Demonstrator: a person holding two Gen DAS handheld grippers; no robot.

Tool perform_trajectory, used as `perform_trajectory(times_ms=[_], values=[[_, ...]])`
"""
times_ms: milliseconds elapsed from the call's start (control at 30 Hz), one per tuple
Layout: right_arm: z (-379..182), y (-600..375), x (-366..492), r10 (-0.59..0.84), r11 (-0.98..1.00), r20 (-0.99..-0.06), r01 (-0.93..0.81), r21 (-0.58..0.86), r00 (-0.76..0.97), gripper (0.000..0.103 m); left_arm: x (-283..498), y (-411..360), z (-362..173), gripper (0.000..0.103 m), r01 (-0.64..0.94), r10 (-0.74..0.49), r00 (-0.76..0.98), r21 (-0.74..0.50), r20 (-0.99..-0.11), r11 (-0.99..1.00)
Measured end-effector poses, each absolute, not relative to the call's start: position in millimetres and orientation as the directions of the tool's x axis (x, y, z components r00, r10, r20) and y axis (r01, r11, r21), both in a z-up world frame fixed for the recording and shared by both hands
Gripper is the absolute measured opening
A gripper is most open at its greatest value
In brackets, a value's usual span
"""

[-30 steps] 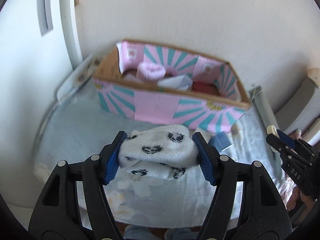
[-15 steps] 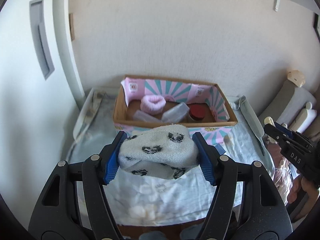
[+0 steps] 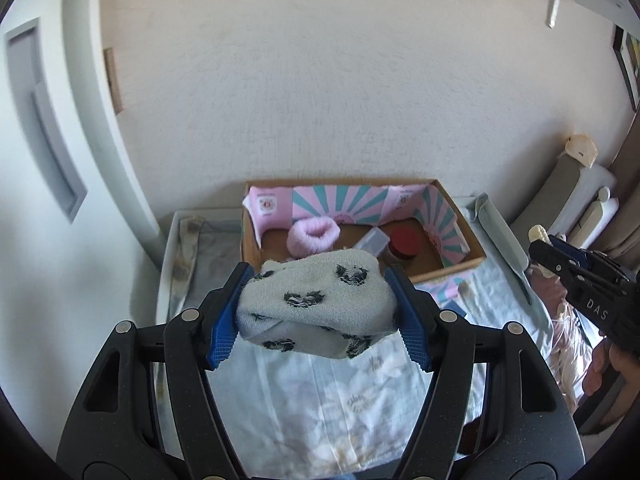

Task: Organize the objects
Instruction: 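Carry the sock and cream scrunchie into the box and open both tools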

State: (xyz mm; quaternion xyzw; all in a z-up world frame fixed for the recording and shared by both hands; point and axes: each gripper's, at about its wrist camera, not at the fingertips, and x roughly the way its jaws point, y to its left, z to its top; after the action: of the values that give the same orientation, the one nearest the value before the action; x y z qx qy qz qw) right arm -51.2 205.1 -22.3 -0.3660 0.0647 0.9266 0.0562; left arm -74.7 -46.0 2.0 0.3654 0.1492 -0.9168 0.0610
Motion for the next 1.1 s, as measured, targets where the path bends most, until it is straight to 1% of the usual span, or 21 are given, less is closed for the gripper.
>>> perform_trajectory(times_ms=[200, 367, 533, 733, 933, 1100], values=[[-16.7, 204.6, -89.8, 0.017, -0.993, -0.696, -0.091, 0.070, -0.718, 0.028, -122.5, -60.3, 6.8, 0.065, 0.203, 0.038, -0.713, -0.258, -0.700, -0.945], [-33.0, 205.4, -136.7, -0.047, -0.999, -0.758, 0.011, 0.052, -0.650, 0.028, -178.4, -59.4, -2.4, 0.065, 0.158, 0.078, -0.675, -0.248, -0.733, -0.956], [-56.8, 205.5, -169.2, -0.100, -0.992, -0.805, 0.117, 0.038, -0.585, 0.028, -232.7, -50.4, -25.5, 0.065, 0.114, 0.140, -0.611, -0.262, -0.779, -0.958], [-89.7, 201.2, -193.1, -0.161, -0.966, -0.850, 0.255, 0.032, -0.501, 0.028, -281.4, -45.1, -66.4, 0.065, 0.097, 0.169, -0.528, -0.256, -0.833, -0.962], [-121.2, 197.0, -201.0, -0.228, -0.935, -0.875, 0.347, 0.074, -0.426, 0.028, -307.1, -38.7, -97.1, 0.065, 0.084, 0.161, -0.464, -0.224, -0.871, -0.971], [-150.6, 191.6, -200.1, -0.263, -0.912, -0.894, 0.397, 0.107, -0.363, 0.028, -320.9, -34.4, -119.7, 0.065, 0.082, 0.171, -0.413, -0.224, -0.895, -0.971]])
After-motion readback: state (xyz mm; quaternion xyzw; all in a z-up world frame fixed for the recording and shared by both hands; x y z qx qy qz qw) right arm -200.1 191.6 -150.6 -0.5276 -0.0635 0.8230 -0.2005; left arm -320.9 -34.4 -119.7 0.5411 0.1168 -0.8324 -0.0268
